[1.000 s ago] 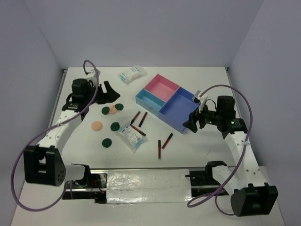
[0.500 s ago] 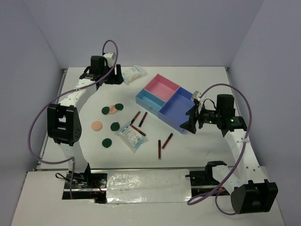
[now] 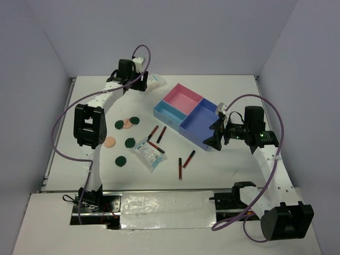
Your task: Organize the makeup
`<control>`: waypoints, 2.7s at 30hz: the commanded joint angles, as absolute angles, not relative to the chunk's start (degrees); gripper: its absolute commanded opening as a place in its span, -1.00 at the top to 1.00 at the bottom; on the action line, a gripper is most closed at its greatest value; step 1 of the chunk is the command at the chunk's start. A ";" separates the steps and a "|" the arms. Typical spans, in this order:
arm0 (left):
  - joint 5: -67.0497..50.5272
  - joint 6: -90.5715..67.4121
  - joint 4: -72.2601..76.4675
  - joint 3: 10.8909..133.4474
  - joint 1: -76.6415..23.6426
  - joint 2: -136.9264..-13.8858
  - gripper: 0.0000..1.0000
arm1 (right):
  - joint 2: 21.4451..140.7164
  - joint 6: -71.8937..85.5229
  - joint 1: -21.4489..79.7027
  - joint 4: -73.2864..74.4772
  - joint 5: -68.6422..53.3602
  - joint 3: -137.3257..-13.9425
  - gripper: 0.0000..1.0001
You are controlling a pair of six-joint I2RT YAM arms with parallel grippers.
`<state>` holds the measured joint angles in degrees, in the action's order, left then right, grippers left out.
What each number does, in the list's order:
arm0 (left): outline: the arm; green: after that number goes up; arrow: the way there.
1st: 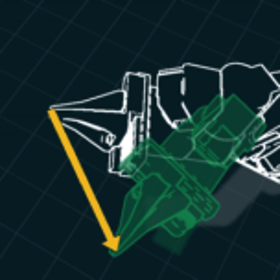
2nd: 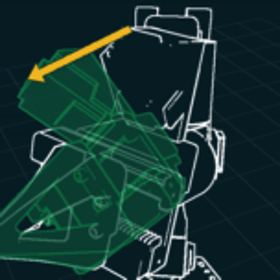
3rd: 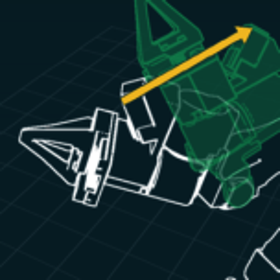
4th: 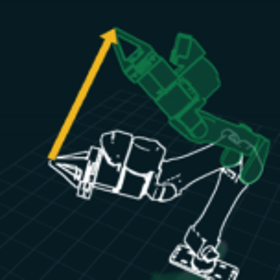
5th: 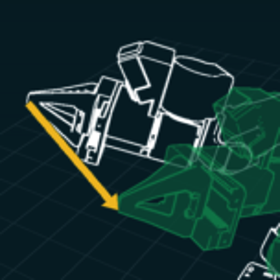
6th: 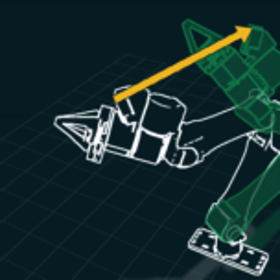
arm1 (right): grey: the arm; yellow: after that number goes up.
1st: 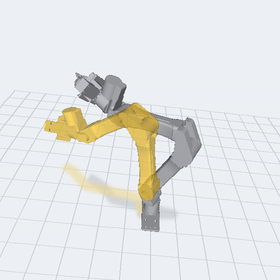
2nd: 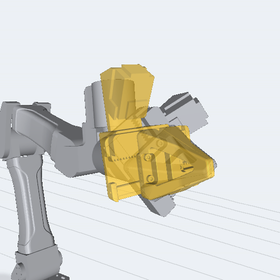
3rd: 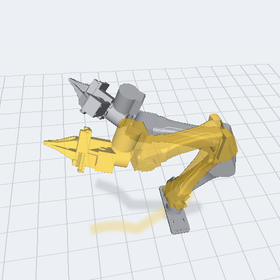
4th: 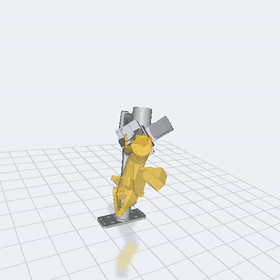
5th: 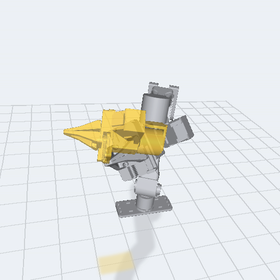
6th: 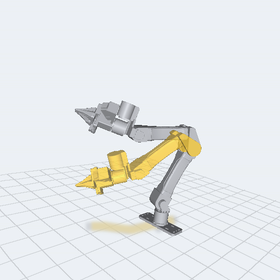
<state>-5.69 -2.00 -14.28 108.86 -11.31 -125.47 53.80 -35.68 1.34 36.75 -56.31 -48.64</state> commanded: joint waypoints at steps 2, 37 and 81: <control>-7.46 4.13 -2.30 106.79 -13.53 -126.91 -0.53 | 54.67 -35.95 1.32 34.72 -56.43 -48.87 -0.69; 13.89 -2.29 2.73 115.49 -16.00 -142.38 0.31 | 54.67 -36.74 1.14 37.79 -56.43 -50.98 -0.71; -0.27 -1.94 2.39 99.46 -17.23 -119.76 -0.50 | 54.14 -33.40 1.14 35.24 -58.18 -50.36 -0.71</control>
<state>-0.36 -4.12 6.87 93.36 -17.32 -114.48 54.78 -33.71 1.34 36.84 -56.71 -48.66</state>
